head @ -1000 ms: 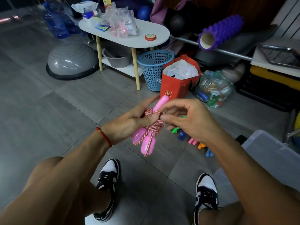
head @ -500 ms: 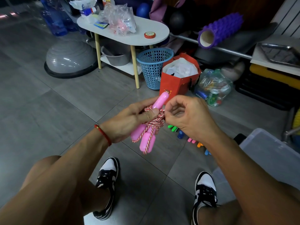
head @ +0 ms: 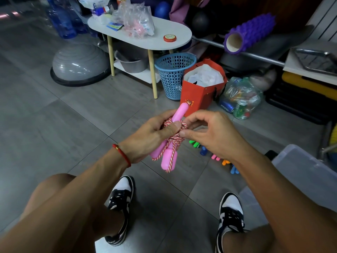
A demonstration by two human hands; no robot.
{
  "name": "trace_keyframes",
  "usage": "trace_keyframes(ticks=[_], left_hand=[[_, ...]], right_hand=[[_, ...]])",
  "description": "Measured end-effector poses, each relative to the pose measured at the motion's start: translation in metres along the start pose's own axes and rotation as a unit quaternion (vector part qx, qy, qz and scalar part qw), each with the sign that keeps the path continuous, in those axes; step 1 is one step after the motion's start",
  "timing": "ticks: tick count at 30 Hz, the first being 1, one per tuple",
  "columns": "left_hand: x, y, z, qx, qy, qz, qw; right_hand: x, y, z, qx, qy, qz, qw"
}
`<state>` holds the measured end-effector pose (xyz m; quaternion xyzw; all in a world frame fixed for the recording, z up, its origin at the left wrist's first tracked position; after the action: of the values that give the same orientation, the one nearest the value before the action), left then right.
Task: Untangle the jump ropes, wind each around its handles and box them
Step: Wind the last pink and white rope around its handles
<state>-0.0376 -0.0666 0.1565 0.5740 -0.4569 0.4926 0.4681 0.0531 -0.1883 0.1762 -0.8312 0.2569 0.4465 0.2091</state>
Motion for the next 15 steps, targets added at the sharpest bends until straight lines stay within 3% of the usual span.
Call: trace_keyframes(ticks=[15], left_hand=[[-0.0012, 0.0028, -0.0006, -0.003, -0.034, -0.043, 0.998]], right_hand=[[-0.0009, 0.0002, 0.0023, 0.007, 0.032, -0.027, 0.999]])
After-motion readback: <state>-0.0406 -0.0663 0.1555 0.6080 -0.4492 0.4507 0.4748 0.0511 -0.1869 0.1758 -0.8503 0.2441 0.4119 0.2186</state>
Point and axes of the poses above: each hand's wrist, its own y-axis away from the middle knuckle, its own z-axis out of the palm, x = y × z, the point moved 6 cm from there along -y, towards the middle knuckle, and after that the axes turned 2 degrees about -y, right-handed, at the moved point
